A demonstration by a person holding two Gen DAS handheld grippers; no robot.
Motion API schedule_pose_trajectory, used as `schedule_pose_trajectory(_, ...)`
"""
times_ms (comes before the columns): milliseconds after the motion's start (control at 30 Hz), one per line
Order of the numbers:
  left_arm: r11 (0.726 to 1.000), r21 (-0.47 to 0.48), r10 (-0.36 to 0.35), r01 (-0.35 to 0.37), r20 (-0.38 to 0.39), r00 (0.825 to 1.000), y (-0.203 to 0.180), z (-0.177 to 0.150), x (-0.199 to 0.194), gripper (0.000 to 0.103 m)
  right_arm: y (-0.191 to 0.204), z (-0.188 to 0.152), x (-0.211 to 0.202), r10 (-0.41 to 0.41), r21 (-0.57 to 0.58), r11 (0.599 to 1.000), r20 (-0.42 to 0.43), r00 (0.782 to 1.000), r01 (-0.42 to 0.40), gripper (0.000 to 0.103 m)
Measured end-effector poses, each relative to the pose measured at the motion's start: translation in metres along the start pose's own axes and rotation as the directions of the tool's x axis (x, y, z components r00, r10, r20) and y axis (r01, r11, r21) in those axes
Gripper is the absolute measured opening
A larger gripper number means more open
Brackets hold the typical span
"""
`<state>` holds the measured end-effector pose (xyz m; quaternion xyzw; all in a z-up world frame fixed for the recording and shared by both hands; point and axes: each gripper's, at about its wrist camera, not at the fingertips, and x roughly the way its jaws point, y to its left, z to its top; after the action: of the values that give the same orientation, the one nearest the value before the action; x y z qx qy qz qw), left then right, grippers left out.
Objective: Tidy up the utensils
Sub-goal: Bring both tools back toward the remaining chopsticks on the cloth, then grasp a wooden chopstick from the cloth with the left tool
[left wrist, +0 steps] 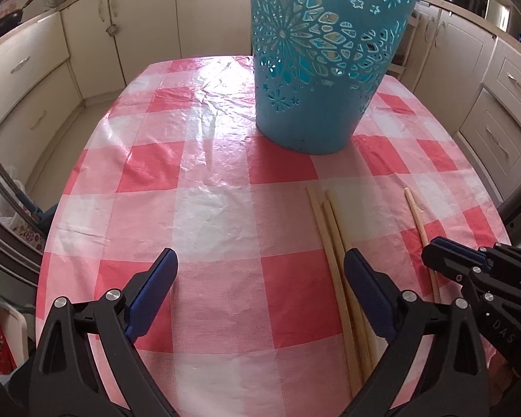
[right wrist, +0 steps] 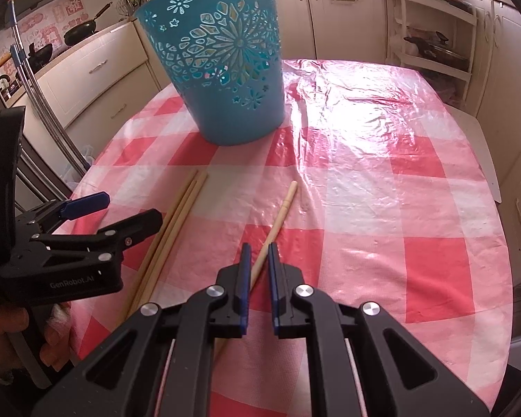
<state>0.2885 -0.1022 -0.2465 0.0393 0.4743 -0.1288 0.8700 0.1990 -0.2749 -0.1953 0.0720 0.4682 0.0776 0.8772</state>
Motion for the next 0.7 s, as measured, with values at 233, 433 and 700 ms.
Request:
schedule_pose_trajectory(233,0.999,0.025,0.043,-0.043,-0.022,0.999,-0.001,-0.001,0.004,0.087,-0.001,0.000,0.000,0.002,0.002,1.000,0.001,1.000,-0.002,0.010)
schedule_pose_trajectory(433,0.998,0.048,0.029,-0.029,-0.015,0.999,-0.006,0.001,0.003,0.075,0.001,0.006,0.004,-0.017,-0.008,1.000,-0.004,1.000,0.017,0.013)
schedule_pose_trajectory(700,0.997,0.075,-0.017,0.019,-0.029,0.999,-0.016,0.010,0.004,0.036,0.023,0.018,0.012,-0.011,-0.181,0.983,-0.087,0.996,-0.005,0.012)
